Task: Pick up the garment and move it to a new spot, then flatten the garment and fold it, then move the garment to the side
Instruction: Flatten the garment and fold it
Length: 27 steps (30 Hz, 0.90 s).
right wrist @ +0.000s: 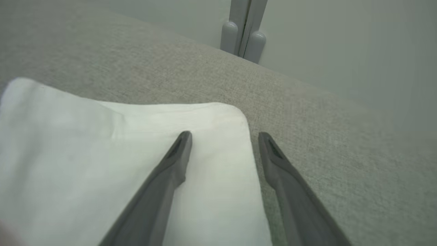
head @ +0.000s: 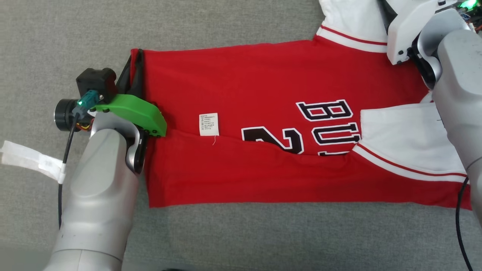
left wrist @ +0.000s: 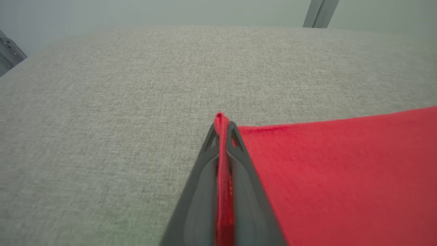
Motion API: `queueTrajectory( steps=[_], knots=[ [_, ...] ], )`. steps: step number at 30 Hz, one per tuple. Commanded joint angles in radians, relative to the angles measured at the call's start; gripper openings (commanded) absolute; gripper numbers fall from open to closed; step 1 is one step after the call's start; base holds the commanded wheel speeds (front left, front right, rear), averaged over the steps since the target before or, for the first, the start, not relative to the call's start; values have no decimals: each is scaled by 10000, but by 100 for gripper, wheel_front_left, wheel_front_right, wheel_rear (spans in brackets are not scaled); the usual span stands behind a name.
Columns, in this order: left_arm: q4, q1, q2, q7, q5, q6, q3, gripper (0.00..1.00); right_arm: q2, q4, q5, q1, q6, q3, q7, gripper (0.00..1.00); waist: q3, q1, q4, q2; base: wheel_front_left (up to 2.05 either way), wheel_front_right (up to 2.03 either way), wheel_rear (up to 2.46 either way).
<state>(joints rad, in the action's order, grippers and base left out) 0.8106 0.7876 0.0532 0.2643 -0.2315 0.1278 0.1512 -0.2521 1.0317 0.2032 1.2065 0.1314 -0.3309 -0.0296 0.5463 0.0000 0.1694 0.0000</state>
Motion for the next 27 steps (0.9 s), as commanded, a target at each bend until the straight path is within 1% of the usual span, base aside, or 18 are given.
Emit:
queueTrajectory(
  steps=[1, 2, 3, 4, 7, 10, 12, 15, 18, 22, 27],
  knots=[
    [-69, -70, 29, -6, -74, 14, 29, 0, -27, 267, -11, 131, -16, 10, 123, 100, 206, 0, 302, 0, 0, 0, 0],
    [-114, -90, 25, -6, -139, 13, 75, 0, 62, 493, 44, 189, -16, 16, 226, 90, 224, 0, 342, 0, 0, 0, 0],
    [-140, -106, 27, -6, -173, 15, 113, 0, 99, 671, 66, 221, -15, 18, 292, 49, 236, 0, 362, 0, 0, 0, 0],
    [-191, -125, 21, -6, -242, 18, 152, 0, 114, 807, 56, 264, -9, 22, 215, 0, 252, 0, 383, 0, 0, 0, 0],
    [-428, -189, 17, -6, -360, 11, 143, 0, -22, 954, -74, 496, -16, 162, -444, 0, 259, 0, 396, 0, 0, 0, 0],
    [-869, -230, 20, -5, -291, 12, -60, 0, -206, 1013, -286, 818, -16, 588, -1555, 0, 190, 0, 308, 0, 0, 0, 0],
    [-1271, -286, 26, -5, -184, -16, -281, 0, -202, 977, -470, 920, -16, 953, -2055, 0, 114, 0, 206, 0, 0, 0, 0],
    [-1852, -508, 52, -6, -32, -21, -651, 0, -117, 685, -668, 792, -16, 1459, -2313, 0, -34, 0, 45, 0, 0, 0, 0],
    [-2548, -838, 40, -6, 53, 0, -1003, 0, -46, -446, -753, 189, -18, 2145, -2355, 0, -230, 0, -158, 0, 0, 0, 0],
    [-3053, -1371, 84, -6, 210, 16, -1310, 0, 147, -1861, -667, -961, -16, 2745, -2358, 0, -534, 0, -431, 0, 0, 0, 0],
    [-3415, -2167, 173, -6, 283, 21, -1420, 0, 226, -3304, -308, -2539, -16, 2958, -2361, 0, -899, 0, -750, 0, 0, 0, 0]
  ],
)
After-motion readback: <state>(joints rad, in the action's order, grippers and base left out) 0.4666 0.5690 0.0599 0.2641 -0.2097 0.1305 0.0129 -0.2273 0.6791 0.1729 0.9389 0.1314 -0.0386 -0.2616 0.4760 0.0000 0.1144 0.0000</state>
